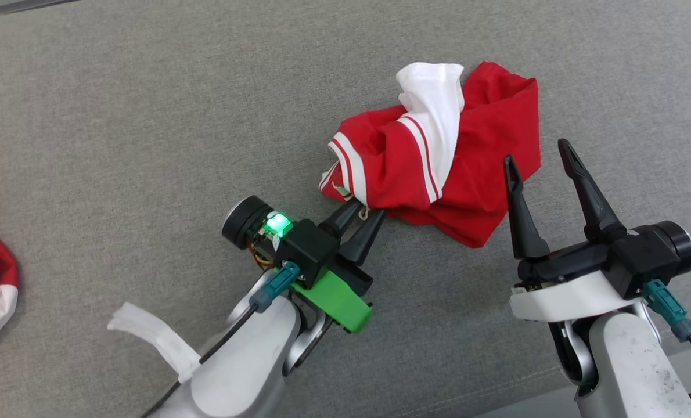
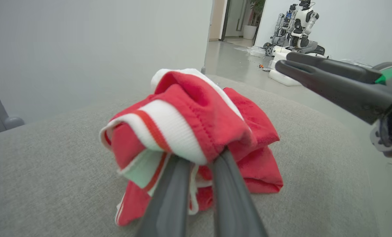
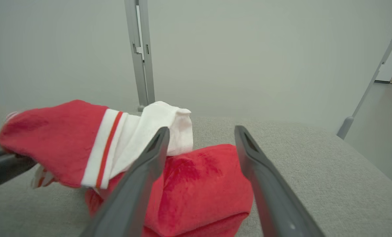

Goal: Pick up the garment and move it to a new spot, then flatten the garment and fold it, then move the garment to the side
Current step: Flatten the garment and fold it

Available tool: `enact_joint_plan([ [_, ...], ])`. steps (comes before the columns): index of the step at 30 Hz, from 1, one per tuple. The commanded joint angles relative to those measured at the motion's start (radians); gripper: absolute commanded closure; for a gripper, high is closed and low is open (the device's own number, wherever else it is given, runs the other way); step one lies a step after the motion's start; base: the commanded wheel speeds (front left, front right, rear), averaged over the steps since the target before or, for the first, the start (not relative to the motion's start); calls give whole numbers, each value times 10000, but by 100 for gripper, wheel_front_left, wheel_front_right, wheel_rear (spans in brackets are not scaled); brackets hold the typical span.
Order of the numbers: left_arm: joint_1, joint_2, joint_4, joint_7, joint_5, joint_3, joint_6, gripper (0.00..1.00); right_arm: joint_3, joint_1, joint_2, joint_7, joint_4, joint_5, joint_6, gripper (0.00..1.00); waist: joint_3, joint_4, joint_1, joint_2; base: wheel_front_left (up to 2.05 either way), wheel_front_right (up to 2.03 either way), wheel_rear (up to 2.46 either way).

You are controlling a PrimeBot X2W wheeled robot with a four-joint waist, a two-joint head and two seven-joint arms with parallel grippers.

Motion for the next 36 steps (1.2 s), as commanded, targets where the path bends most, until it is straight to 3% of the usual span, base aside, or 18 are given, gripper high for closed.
enact_joint_plan([
  [1, -493, 151, -18, -4, 4, -164, 16, 100, 43, -34, 42, -4, 39, 55, -14, 0, -158, -210, 0, 0, 0, 0, 0],
  [10, -4636, 830, 1900, 210, -830, -2072, 18, 100, 130, -193, 218, -4, 127, 660, -14, 0, -585, -1920, 0, 0, 0, 0, 0],
  [16, -7505, 578, 2831, 446, -1793, -3308, 19, 100, -277, -32, 226, -4, 35, 1537, -14, 0, -740, -2884, 0, 0, 0, 0, 0],
  [20, -9294, 271, 3127, 279, -2354, -3923, 19, 100, -440, 87, 220, -4, 19, 1689, -14, 0, -795, -2962, 0, 0, 0, 0, 0],
  [24, -10591, 34, 3170, 58, -2806, -3857, 19, 100, -547, 157, 229, -4, 47, 1565, -14, 0, -850, -2629, 0, 0, 0, 0, 0],
  [27, -10779, -30, 3042, 0, -2982, -3725, 19, 100, -620, 159, 220, -4, 8, 1402, -14, 0, -929, -2254, 0, 0, 0, 0, 0],
  [31, -9747, 141, 2583, -9, -3359, -3635, 19, 100, -732, 127, 221, -3, -89, 1181, -14, 0, -920, -1631, 0, 0, 0, 0, 0],
  [36, -6809, 1416, 1643, -14, -3665, -3342, 309, 100, -886, 267, 220, -3, -149, 952, -14, 0, -846, -977, 0, 0, 0, 0, 0],
])
